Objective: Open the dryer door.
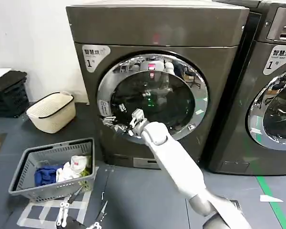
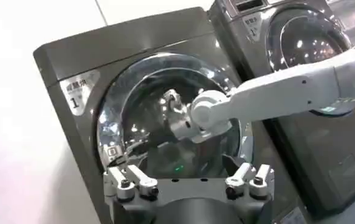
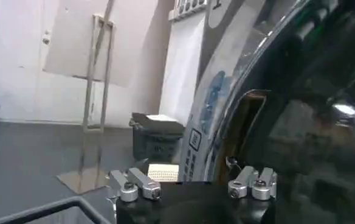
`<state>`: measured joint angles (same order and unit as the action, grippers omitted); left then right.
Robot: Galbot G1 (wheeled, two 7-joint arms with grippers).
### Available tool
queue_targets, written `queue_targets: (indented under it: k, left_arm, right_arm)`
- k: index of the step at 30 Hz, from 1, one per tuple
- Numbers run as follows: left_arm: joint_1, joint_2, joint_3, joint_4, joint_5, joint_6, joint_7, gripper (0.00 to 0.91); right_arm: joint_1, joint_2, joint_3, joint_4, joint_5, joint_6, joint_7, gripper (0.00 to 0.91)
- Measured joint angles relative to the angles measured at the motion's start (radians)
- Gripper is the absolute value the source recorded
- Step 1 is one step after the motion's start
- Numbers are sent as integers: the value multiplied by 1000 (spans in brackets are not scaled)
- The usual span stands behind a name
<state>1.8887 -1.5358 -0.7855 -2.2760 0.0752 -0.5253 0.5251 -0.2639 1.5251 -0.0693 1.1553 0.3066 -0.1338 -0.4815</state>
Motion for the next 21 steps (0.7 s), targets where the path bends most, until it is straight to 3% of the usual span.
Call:
queue_targets:
  k: [21]
  left_arm:
    - [-33,27,-47,17,-75,37,-9,907]
  right_arm:
    - [-37,-141,-89,156,207,5,-204,907]
